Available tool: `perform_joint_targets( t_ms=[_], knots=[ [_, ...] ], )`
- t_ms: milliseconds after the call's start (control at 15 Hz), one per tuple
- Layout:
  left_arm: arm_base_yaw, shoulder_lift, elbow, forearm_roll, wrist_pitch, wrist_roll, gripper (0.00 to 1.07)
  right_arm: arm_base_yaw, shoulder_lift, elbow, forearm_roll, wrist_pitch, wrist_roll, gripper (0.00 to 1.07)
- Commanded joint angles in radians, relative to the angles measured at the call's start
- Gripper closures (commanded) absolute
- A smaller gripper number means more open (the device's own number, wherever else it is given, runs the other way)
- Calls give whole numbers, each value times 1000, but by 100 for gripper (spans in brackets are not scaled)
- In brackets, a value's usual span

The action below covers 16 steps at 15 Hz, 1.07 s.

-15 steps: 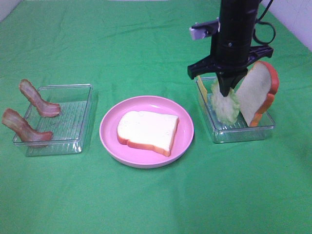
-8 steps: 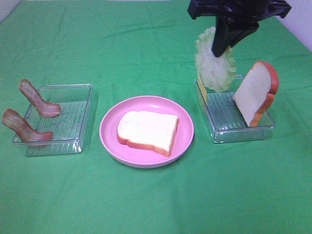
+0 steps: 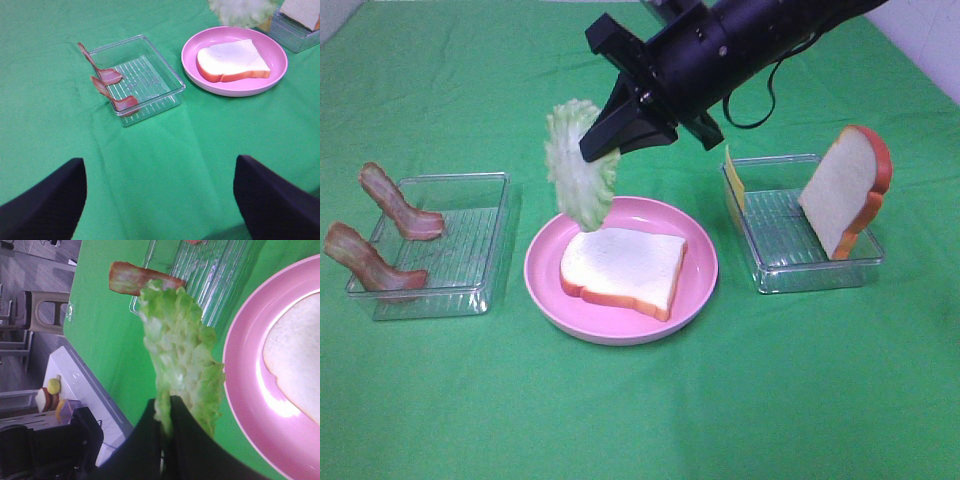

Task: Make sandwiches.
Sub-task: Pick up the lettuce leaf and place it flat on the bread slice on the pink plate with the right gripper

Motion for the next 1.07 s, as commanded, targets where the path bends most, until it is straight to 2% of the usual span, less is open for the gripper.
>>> perform_joint_targets(
  t_ms=[67,400,600,933,1067],
  knots=[
    [-4,-17,2,-3,-11,-7,30,-1,88,5,77,-1,-36,107],
    [-4,-17,2,-3,-11,-7,30,-1,235,5,82,9,-34,107],
    [-4,-17,2,-3,-11,-7,30,-1,237,4,10,-45,-6,107],
    [-4,-17,2,-3,-11,-7,30,-1,171,3,-221,-149,111,67],
    [-4,-17,2,-3,-11,-7,30,-1,122,3,-308,-172,135,57]
  ],
)
